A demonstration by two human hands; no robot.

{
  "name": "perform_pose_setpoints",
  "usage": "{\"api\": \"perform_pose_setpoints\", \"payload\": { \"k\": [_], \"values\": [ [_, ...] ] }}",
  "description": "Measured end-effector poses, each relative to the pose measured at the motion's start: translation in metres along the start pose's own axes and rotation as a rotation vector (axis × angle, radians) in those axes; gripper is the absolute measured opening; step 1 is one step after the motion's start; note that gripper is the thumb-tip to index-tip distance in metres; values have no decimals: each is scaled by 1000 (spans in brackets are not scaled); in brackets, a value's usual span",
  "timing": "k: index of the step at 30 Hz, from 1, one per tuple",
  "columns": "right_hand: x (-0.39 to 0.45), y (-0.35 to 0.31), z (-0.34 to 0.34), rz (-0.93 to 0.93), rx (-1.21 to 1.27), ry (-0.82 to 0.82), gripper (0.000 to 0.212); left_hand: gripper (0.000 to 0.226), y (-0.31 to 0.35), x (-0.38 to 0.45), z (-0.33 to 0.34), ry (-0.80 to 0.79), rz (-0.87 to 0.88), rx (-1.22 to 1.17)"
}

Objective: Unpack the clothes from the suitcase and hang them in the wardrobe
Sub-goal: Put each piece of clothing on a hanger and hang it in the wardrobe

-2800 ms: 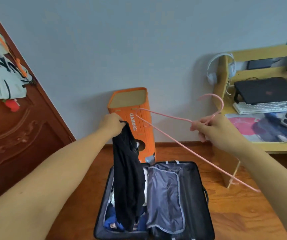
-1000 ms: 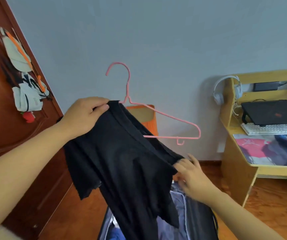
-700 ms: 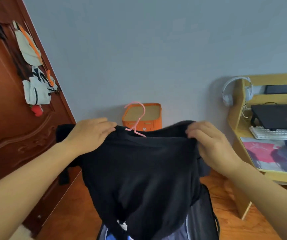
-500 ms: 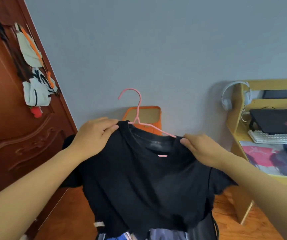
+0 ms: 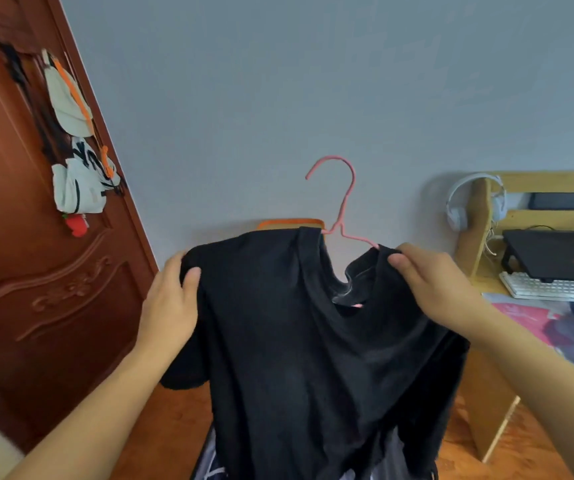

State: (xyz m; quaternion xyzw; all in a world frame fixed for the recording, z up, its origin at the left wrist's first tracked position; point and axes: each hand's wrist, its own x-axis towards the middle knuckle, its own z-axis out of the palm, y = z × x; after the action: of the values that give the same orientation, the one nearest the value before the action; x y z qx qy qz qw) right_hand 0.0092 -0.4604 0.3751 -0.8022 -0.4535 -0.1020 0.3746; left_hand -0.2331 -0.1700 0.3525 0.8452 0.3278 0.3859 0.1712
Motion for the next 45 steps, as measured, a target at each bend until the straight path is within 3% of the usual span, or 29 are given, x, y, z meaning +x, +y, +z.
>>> {"api": "perform_pose_setpoints", "payload": {
  "k": [3,6,8,10,11,13,15,19,21,23,25,27,29,31,33,36,40,43,45],
  "values": [
    [6,15,-9,3,-53,-19,28,28,-52,10,3,-49,-183,-50],
    [9,30,-16,15,-51,1,32,25,-73,30,-19,-159,-309,205],
    [11,27,-11,3,-52,-8,34,21,-51,38,-21,8,-129,261],
    [16,14,0,-30,-67,-45,34,36,7,33,-12,74,205,159],
    [18,7,8,-52,-78,-73,35,40,38,28,-6,2,376,110],
    [24,-3,20,-109,-103,-125,36,36,84,18,11,-218,544,147],
    [26,-3,20,-169,-85,-136,35,29,92,23,25,-311,601,214],
    [10,42,-7,-236,-158,-161,23,39,73,35,24,-212,597,75],
    [-6,73,-19,-144,-203,-106,9,48,68,39,17,-146,626,30],
    [-17,92,-20,15,-179,32,14,33,66,42,13,-121,701,66],
    [-20,98,-13,131,-185,35,12,23,68,45,10,-125,742,96],
    [-19,86,-4,90,-210,-26,10,26,71,45,10,-198,659,69],
    [-11,63,-3,36,-103,-45,28,29,76,45,6,-309,564,18],
    [6,34,-3,-13,-37,-212,34,33,78,46,-1,-357,540,3],
    [21,7,6,-104,-146,-427,27,34,78,48,-15,-340,549,6],
    [39,-34,29,-259,-154,-453,33,17,62,52,-44,-281,511,35],
    [63,-98,47,-408,265,-636,27,23,31,51,-97,-221,355,161],
    [79,-154,45,-546,380,-777,71,25,8,45,-153,-131,220,200],
    [91,-192,45,-646,420,-814,71,24,-3,41,-194,-70,140,194]
  ]
}}
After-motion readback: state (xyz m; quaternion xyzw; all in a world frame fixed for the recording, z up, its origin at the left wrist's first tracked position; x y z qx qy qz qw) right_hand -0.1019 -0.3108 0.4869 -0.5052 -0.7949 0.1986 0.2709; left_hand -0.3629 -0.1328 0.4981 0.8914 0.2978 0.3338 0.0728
